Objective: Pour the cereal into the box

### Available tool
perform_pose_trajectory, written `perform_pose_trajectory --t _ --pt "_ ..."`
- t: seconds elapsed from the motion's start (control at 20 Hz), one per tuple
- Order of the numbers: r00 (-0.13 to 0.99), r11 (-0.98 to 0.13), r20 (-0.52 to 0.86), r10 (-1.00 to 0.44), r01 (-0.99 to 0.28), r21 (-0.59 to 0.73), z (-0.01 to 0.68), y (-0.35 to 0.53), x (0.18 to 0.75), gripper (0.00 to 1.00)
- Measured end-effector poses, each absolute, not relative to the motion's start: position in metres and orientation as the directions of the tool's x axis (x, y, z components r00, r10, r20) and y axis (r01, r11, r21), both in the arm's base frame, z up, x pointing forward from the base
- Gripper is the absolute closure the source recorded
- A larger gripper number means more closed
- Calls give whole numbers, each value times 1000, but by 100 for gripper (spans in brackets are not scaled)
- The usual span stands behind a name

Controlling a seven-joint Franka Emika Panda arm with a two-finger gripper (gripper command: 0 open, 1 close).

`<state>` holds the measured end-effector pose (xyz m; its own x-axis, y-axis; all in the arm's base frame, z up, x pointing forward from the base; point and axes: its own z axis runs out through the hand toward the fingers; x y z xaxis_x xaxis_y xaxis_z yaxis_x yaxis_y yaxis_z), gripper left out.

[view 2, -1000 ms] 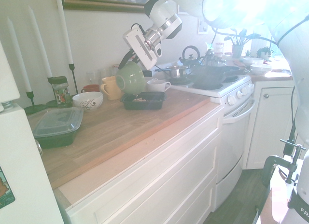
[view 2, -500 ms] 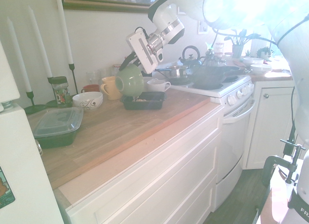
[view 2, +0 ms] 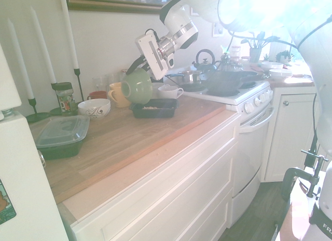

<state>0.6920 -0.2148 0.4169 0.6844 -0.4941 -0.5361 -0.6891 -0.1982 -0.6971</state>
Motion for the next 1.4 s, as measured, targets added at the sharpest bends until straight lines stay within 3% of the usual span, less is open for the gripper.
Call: perform_pose_trajectory --t 0.7,1.05,1.4 --pt "677 -217 -517 -524 -694 -687 418 -220 691 100" --pt "654 -438 -250 -714 -695 -570 476 -167 698 100" --pt "588 -569 20 -809 -774 -277 464 -90 691 100"
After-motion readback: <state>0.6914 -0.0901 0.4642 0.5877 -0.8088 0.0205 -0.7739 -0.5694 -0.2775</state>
